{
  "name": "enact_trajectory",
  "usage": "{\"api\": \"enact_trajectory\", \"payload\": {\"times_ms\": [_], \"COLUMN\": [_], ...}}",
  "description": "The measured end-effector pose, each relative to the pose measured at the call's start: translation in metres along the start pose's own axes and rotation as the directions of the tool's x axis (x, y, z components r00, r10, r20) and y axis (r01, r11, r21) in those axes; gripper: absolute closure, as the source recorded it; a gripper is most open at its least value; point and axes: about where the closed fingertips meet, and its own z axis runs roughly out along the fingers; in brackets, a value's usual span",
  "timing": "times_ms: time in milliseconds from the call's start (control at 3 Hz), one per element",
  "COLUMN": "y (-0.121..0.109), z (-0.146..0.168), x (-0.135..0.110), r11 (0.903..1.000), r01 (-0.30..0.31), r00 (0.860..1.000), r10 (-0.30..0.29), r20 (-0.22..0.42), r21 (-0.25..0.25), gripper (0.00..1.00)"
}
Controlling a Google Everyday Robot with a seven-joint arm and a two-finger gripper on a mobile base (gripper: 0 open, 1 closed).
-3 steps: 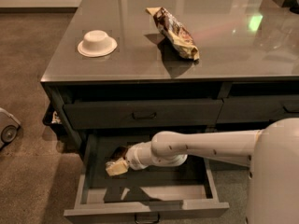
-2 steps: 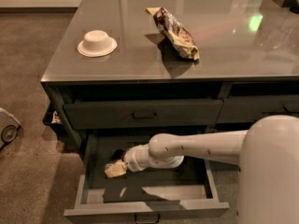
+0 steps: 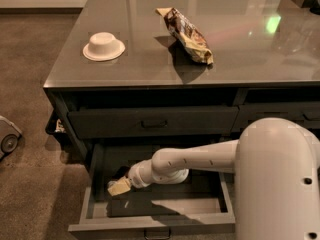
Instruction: Place orange can into middle drawer
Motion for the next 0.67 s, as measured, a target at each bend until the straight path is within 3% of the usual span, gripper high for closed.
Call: {"api": "enact_trajectory", "payload": {"times_ms": [333, 667], "y": [-0.0073, -0.0073], "z": [0.0119, 0.0119], "x": [0.0032, 0.0032], "r11": [0.9995, 0.9995], "r01": [-0.004, -0.004], "r00": [1.000, 1.000], "r10": [0.003, 0.003], "r20": [0.021, 0.021], "r21": [0.032, 0.032], "gripper": [0.00, 0.00]}}
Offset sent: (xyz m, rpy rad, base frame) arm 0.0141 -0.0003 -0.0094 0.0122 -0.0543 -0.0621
